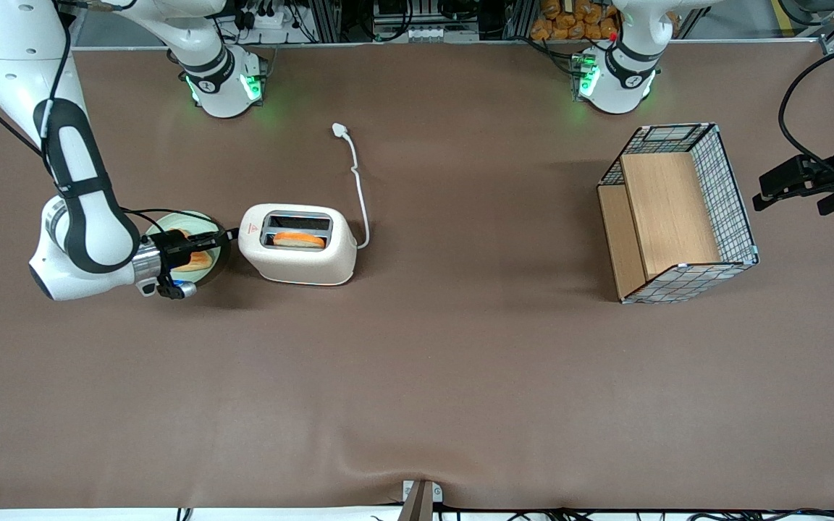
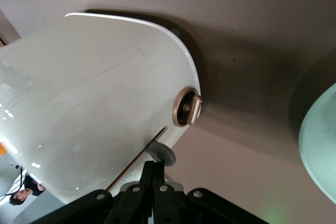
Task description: Press toaster button with right arm
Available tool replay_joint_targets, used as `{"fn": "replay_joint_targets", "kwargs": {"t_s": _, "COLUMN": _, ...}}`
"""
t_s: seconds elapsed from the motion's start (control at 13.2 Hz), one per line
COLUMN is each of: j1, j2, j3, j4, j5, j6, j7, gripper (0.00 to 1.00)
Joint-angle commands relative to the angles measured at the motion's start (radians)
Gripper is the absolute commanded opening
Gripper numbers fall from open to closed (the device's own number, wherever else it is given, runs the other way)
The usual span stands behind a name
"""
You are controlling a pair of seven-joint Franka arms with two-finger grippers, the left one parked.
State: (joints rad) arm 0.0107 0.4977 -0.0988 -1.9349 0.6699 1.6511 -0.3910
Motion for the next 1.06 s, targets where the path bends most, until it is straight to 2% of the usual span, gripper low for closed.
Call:
{"fn": "replay_joint_targets", "kwargs": {"t_s": 0.0, "j1": -0.008, "j2": 0.042, "j3": 0.007, "j4": -0.007, "j5": 0.011, "j6": 0.036, "j7": -0.034, "gripper": 0.05}}
{"fn": "replay_joint_targets", "kwargs": {"t_s": 0.38, "j1": -0.006, "j2": 0.091, "j3": 0.007, "j4": -0.006, "j5": 0.051, "j6": 0.071, "j7": -0.092, "gripper": 0.05}}
{"fn": "replay_joint_targets", "kwargs": {"t_s": 0.99, "j1": -0.001, "j2": 0.087, "j3": 0.005, "j4": 0.001, "j5": 0.051, "j6": 0.067, "j7": -0.092, "gripper": 0.05}}
